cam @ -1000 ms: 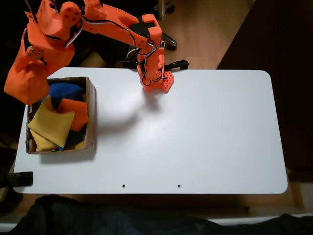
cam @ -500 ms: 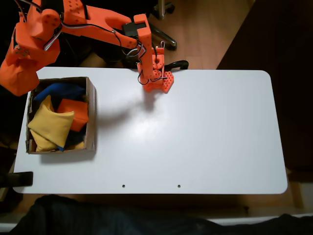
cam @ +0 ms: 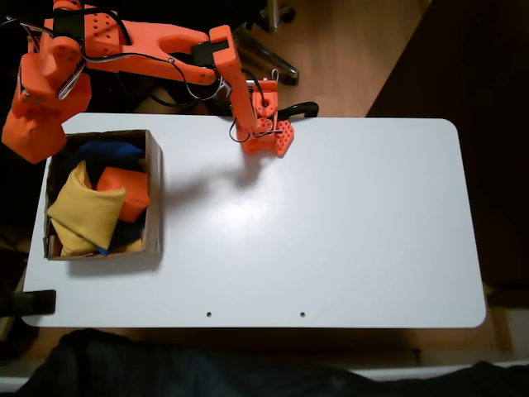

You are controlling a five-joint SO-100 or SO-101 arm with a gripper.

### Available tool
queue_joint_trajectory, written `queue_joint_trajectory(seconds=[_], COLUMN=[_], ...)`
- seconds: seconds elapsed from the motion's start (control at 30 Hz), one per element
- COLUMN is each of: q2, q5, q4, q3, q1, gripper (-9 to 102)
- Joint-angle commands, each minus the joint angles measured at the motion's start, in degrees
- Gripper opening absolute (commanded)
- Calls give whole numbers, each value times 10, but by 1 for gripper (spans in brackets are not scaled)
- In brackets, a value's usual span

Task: Grasp a bag and put it in the box.

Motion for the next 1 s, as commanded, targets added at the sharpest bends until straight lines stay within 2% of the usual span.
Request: queue_joint_trajectory(seconds=[0.0, 0.7, 0.97], q2=[13, 45, 66], q5=[-7, -40, -64], q4=[-25, -137, -158], q3=[3, 209, 275], q1=[3, -23, -25], gripper=[25, 26, 33])
